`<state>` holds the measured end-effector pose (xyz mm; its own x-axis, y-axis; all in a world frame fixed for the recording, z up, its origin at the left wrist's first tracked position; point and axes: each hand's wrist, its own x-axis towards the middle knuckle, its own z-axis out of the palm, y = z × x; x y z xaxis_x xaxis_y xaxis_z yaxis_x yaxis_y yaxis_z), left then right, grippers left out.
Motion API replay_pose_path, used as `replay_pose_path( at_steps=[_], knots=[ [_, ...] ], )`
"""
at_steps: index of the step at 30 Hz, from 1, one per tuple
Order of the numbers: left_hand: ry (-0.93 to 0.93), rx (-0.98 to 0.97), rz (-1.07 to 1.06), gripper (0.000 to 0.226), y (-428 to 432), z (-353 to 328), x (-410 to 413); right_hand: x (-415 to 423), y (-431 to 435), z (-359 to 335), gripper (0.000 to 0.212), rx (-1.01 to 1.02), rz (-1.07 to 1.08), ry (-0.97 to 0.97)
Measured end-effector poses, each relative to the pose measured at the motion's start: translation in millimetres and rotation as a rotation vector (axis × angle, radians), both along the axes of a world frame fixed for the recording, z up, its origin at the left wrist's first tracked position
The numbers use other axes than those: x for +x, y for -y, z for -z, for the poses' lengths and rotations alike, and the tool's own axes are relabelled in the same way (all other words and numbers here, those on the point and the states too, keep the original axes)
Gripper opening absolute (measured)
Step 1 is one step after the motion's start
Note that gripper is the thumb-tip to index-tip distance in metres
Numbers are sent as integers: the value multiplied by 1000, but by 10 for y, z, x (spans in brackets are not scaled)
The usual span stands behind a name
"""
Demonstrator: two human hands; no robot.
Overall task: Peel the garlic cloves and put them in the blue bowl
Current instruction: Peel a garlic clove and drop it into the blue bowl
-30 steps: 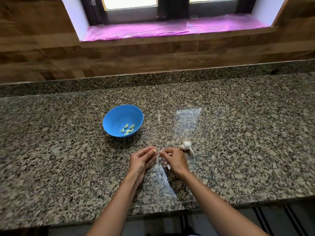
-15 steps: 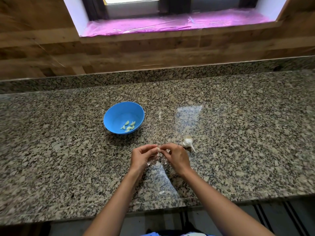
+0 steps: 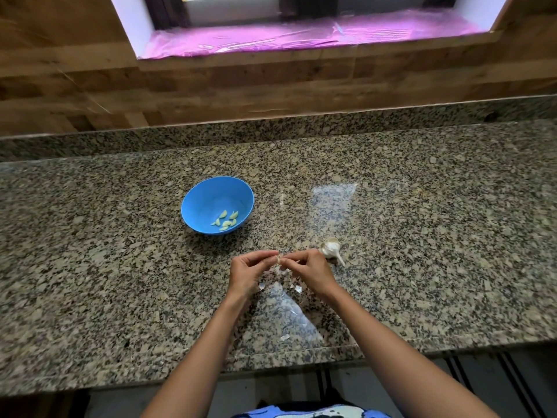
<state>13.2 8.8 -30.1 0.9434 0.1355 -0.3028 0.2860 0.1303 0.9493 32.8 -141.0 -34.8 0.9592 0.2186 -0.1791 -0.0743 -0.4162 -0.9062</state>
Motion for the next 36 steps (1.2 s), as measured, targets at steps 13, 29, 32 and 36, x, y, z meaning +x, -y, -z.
replay_pose_path(
  at_steps=[13,29,32,36],
  knots=[
    [-34,-74,70,23,-40,-38,-35,-36,-6,-102,14,247,22,-121],
    [-85,-192,-139,30,86,-25,-26,-90,-147,-28,21,268,247,-190],
    [-99,-284,-174,30,95,-22,-35,-117,-186,-77,19,468,359,-356],
    [-136,-456,-214,27,54,-9,-49,-127,-181,-66,17,578,464,-495]
  ],
)
